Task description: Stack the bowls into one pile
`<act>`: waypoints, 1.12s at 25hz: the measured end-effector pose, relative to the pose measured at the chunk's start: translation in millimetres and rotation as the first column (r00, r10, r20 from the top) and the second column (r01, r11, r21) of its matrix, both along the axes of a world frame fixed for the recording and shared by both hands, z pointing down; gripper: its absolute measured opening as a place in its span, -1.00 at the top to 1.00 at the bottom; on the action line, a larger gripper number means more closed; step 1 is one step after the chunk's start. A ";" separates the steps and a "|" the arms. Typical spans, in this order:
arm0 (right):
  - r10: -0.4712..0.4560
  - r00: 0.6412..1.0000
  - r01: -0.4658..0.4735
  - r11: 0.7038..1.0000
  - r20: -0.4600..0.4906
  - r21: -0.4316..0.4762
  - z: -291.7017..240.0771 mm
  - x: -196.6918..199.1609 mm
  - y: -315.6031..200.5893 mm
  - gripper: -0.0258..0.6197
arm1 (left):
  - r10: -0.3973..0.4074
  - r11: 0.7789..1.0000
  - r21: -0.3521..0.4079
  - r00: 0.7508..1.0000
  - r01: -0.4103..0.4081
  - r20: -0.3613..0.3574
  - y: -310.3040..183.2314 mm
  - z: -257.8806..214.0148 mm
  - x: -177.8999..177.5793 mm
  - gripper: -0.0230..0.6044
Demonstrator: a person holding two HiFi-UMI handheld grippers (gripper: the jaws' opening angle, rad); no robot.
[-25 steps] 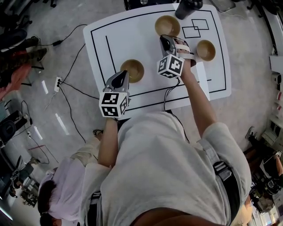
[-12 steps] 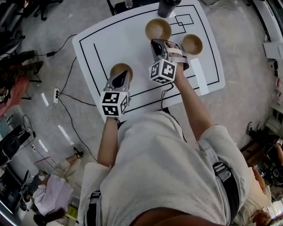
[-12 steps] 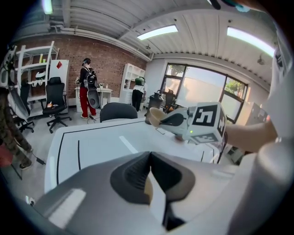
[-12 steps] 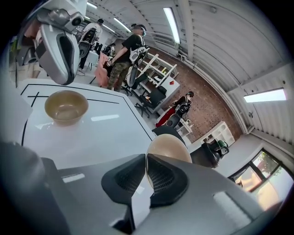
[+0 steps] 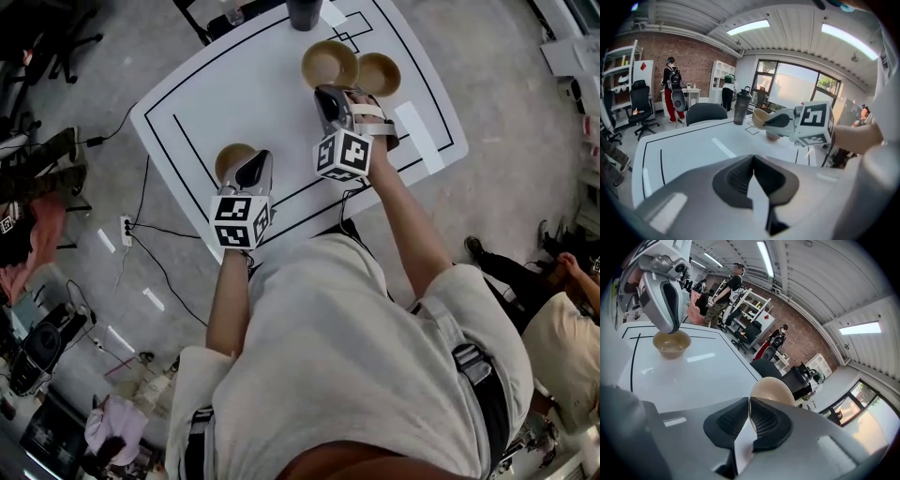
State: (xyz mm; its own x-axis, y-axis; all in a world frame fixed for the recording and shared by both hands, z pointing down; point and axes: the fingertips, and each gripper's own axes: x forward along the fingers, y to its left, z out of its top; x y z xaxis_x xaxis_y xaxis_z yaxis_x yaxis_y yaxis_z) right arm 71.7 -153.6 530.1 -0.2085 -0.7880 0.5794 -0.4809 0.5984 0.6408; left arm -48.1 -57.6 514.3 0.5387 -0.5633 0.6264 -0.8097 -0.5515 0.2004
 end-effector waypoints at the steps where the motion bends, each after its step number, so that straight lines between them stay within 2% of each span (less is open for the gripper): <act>1: 0.010 1.000 -0.010 1.000 -0.001 -0.001 0.4 5.2 1.7 0.86 | 0.011 1.000 -0.002 1.000 -0.011 0.000 0.3 0.8 4.1 0.92; 9: 0.091 0.996 -0.092 0.996 -0.004 -0.018 4.3 40.9 15.2 0.86 | 0.092 0.996 -0.012 0.996 -0.092 0.001 0.3 5.6 32.6 0.92; 18: 0.169 0.985 -0.169 0.985 -0.025 -0.030 -0.5 81.9 27.3 0.86 | 0.150 0.989 -0.015 0.989 -0.150 -0.018 0.3 3.7 64.9 0.92; 28: 0.221 0.974 -0.225 0.970 -0.047 -0.094 11.8 120.0 34.9 0.86 | 0.193 0.981 -0.026 0.980 -0.195 -0.039 -2.4 10.5 99.8 0.92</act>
